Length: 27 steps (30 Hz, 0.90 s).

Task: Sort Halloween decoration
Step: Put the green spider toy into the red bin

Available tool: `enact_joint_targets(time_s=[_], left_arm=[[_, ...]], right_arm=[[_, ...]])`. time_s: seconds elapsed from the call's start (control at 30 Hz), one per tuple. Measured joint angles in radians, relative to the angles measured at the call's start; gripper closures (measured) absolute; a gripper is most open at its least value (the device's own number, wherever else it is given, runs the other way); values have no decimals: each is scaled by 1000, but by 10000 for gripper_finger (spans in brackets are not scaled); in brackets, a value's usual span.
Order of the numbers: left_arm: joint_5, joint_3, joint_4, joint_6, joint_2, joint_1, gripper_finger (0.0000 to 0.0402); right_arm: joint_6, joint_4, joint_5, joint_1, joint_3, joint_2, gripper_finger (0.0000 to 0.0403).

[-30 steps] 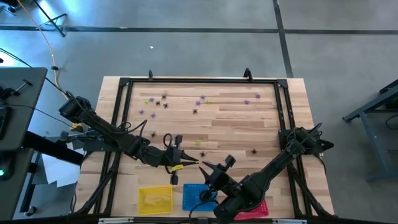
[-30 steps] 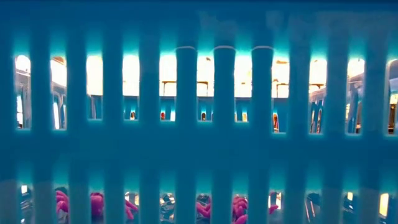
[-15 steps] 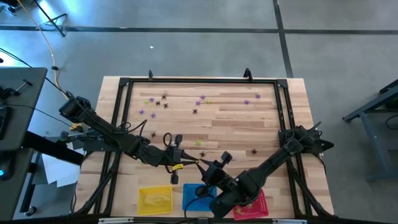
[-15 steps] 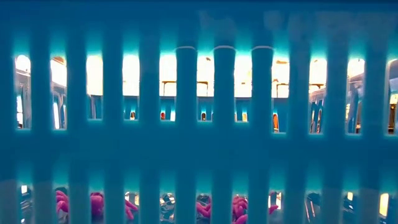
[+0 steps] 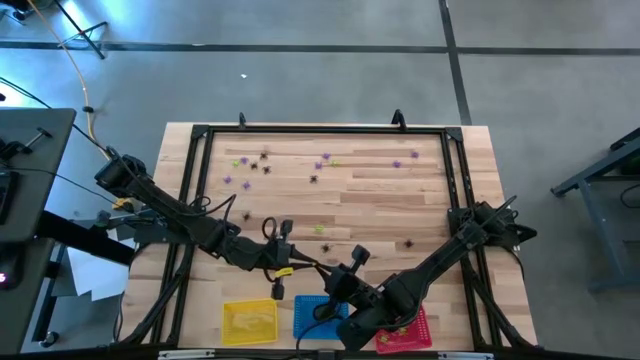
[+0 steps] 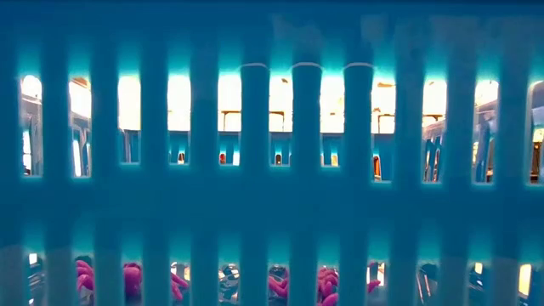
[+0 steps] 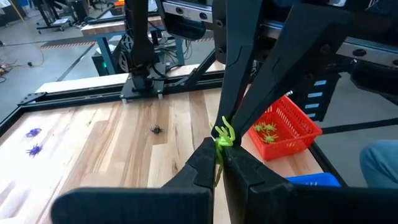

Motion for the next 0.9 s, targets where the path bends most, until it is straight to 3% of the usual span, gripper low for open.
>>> enact_joint_targets(time_s=[0.17,0.6,0.9], left_arm=[[-6,0,1,-3,0,-12,390],[-15,0,-1,-26,0,-17,289],[-23,1,4,-27,0,-27,273]], right_arm=[[0,8,-18,0,0,0,402],[9,10,-31,0,1,0,403],[5,-18,-37,-1,1,-19,403]])
